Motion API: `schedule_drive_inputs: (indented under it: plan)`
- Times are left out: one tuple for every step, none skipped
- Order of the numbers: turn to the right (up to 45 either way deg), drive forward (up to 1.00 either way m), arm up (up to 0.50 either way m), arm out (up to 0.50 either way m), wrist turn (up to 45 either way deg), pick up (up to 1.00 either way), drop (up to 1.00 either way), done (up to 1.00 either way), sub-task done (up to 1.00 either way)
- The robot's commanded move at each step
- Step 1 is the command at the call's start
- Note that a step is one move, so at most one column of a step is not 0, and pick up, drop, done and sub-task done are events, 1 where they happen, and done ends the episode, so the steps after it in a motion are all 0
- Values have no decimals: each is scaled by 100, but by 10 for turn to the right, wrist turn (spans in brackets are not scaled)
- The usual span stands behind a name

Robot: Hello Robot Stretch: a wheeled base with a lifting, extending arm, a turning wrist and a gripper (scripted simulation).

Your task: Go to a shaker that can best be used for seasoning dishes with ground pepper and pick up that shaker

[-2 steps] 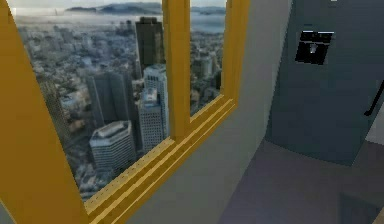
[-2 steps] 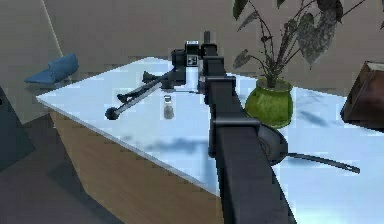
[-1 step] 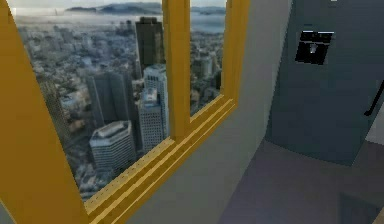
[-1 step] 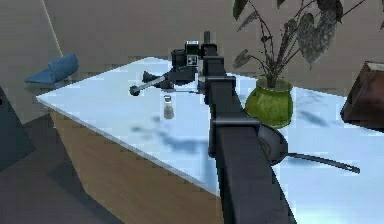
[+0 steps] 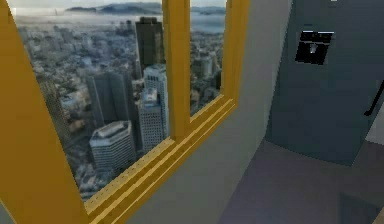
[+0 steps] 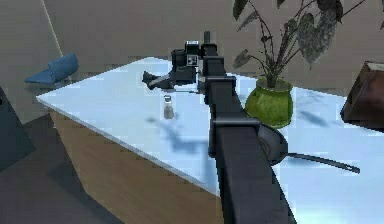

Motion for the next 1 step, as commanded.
schedule_drive_inputs:
  plan:
    - [0,0,-16,0,0,0,0,0,0]
